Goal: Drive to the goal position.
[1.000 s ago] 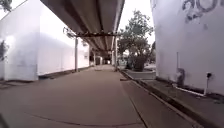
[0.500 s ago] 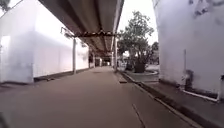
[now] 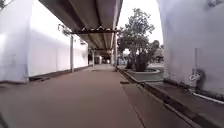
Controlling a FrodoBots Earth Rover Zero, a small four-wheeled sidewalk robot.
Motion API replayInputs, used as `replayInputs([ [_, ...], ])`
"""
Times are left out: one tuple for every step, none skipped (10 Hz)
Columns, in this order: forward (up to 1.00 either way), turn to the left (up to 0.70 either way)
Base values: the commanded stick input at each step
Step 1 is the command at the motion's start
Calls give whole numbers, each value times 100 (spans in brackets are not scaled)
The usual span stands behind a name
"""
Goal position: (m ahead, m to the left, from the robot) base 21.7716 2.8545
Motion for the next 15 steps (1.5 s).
replayInputs([
  [66,0],
  [66,0],
  [66,0],
  [66,0],
  [66,0],
  [66,0],
  [66,0],
  [66,0],
  [66,0],
  [66,0],
  [66,18],
  [66,31],
  [66,29],
  [66,24],
  [66,0],
])
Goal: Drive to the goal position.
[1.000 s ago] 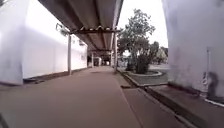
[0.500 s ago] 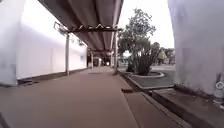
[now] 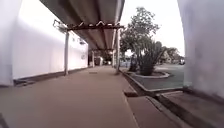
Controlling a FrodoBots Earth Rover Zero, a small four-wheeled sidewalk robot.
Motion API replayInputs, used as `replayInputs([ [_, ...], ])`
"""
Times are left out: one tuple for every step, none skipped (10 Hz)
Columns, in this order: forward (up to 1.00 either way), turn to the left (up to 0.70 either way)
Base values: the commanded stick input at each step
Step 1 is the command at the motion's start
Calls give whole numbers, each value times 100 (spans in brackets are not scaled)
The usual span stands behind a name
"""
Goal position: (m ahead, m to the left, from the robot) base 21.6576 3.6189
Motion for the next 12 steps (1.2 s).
replayInputs([
  [66,0],
  [66,29],
  [66,31],
  [66,0],
  [66,0],
  [66,0],
  [66,0],
  [66,10],
  [66,27],
  [66,23],
  [66,7],
  [66,0],
])
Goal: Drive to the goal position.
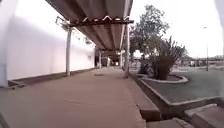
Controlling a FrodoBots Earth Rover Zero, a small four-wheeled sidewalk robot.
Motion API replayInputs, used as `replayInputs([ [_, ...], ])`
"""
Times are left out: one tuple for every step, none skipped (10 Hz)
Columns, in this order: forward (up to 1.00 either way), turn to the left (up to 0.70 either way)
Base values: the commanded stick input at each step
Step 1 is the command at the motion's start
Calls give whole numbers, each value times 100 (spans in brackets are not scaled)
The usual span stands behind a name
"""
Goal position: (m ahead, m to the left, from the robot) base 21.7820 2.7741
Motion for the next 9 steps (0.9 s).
replayInputs([
  [66,0],
  [66,0],
  [66,0],
  [66,0],
  [66,0],
  [66,0],
  [66,0],
  [66,0],
  [66,0],
])
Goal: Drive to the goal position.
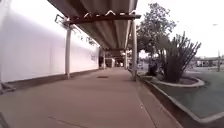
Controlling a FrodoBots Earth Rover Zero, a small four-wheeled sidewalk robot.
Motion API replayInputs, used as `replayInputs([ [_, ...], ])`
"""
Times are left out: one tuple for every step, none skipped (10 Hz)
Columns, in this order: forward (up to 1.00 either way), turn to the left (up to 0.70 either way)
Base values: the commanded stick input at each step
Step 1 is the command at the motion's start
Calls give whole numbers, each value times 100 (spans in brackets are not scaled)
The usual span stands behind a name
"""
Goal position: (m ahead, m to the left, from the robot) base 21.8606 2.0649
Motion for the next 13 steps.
replayInputs([
  [66,0],
  [66,0],
  [66,0],
  [66,0],
  [66,0],
  [66,0],
  [66,0],
  [66,0],
  [66,0],
  [66,0],
  [66,0],
  [66,0],
  [66,0],
])
